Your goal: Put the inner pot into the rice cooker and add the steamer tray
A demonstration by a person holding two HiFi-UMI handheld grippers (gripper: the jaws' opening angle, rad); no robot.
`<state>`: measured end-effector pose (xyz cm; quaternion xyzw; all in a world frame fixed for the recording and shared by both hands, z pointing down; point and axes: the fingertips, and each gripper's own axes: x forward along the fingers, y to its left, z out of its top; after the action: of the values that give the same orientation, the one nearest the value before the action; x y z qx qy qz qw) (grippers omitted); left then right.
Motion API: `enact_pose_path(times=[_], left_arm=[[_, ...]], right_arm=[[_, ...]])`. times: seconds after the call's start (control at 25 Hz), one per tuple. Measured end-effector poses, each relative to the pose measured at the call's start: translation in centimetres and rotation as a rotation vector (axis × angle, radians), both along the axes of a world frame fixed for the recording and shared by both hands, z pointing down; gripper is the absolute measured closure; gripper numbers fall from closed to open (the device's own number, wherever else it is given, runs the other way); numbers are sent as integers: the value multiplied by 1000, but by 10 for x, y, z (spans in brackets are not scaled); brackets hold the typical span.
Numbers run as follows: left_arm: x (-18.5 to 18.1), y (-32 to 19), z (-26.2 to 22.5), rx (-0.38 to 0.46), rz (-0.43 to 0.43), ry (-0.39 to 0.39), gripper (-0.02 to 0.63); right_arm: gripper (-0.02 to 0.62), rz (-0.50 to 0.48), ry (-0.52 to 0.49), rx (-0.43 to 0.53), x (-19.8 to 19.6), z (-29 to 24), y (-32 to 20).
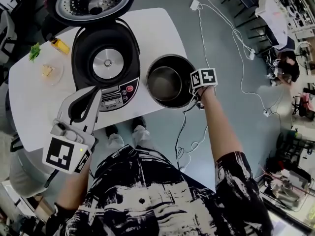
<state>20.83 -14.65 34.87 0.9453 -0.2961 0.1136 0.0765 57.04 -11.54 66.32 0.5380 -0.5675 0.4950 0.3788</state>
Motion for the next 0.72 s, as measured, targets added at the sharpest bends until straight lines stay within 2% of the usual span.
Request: enact_pose_path(times=[0.12,0.32,0.72], left_arm=[[0,0,-1,0,-1,2,601],[-2,1,-1,-5,-5,5,601],[-12,-2,2,-10,-25,13,601]], right_arm=[[576,-5,49,-70,4,5,4],[594,44,77,-110,8,5,4],[595,90,6,-84,4,0,5]])
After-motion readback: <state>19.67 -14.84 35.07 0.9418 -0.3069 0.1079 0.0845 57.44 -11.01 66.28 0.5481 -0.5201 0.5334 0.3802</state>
